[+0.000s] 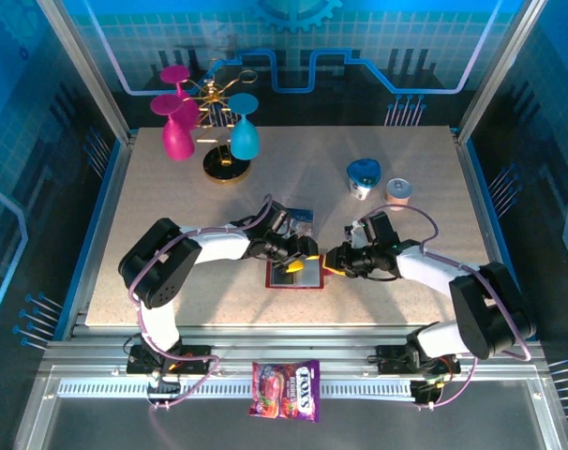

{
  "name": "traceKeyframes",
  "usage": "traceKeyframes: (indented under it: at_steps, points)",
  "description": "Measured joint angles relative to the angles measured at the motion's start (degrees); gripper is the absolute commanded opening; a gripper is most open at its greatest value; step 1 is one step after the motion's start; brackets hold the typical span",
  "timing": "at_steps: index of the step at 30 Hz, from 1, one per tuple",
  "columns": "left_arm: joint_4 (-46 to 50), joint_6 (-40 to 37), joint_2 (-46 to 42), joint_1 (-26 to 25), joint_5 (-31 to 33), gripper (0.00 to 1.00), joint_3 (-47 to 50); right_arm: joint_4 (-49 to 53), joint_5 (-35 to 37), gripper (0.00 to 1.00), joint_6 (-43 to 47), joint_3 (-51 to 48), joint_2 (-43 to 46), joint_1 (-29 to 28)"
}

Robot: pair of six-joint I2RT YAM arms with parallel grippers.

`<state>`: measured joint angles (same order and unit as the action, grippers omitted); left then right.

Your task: Take the credit cards out of the card holder

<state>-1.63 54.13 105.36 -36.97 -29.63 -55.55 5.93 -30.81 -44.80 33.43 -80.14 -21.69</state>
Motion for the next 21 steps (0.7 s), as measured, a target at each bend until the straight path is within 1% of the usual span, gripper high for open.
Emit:
traceKeyframes:
  at_steps: [7, 12, 17, 21]
  points:
    - [0.2, 0.0, -3.3, 0.6, 0.5, 0.64, 2.1, -0.6, -1.0, 0.28, 0.0, 2.2, -3.8, -0.5]
    - [0.2, -0.1, -7.3, 2.4, 1.1, 0.64, 4.9, -1.3, -1.2, 0.28, -0.2, 5.5, -7.2, -2.4]
    - [0.4, -0.1, -10.9, 4.6, 1.8, 0.60, 8.9, -1.5, -1.3, 0.27, -0.4, 9.2, -11.0, -5.2]
    - [0.6, -0.2, -13.9, 6.2, 2.3, 0.55, 12.3, -1.5, -1.3, 0.27, -0.6, 12.4, -14.4, -7.7]
